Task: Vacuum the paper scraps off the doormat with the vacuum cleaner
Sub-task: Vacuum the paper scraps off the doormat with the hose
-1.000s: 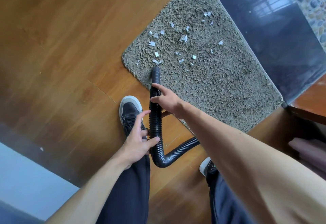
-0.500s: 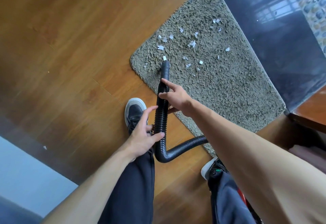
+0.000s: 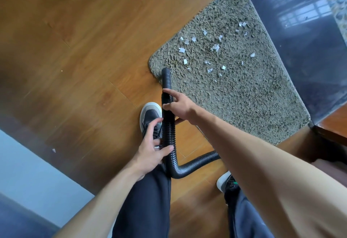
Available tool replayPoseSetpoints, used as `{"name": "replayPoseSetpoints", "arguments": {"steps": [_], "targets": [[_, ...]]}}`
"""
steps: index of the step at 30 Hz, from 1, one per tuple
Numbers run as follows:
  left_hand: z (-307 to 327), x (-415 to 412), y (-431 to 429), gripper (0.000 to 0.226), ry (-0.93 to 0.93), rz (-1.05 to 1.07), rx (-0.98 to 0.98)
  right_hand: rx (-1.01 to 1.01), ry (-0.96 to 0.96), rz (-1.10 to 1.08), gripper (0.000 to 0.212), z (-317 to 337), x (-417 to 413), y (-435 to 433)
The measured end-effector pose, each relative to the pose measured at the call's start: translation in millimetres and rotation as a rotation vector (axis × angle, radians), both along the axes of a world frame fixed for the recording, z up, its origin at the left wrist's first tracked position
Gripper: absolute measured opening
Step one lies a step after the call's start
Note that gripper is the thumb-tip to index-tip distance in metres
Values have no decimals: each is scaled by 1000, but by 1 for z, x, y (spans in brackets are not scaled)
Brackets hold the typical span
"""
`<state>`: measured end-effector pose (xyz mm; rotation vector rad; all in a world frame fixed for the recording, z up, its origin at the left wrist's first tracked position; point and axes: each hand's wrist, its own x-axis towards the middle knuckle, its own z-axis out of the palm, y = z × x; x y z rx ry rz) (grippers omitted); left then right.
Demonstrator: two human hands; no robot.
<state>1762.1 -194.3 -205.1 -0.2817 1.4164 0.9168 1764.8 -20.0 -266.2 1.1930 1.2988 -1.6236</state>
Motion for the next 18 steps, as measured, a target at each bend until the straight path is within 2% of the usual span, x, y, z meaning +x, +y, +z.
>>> {"name": "replayPoseSetpoints", "arguments": {"steps": [6, 18], "targets": [[-2, -8, 2, 77, -6, 9, -13, 15, 8, 35, 66, -1, -11, 1], [-7, 0, 35, 82, 16, -139, 56, 124, -3, -150, 65, 0, 34, 30]]}}
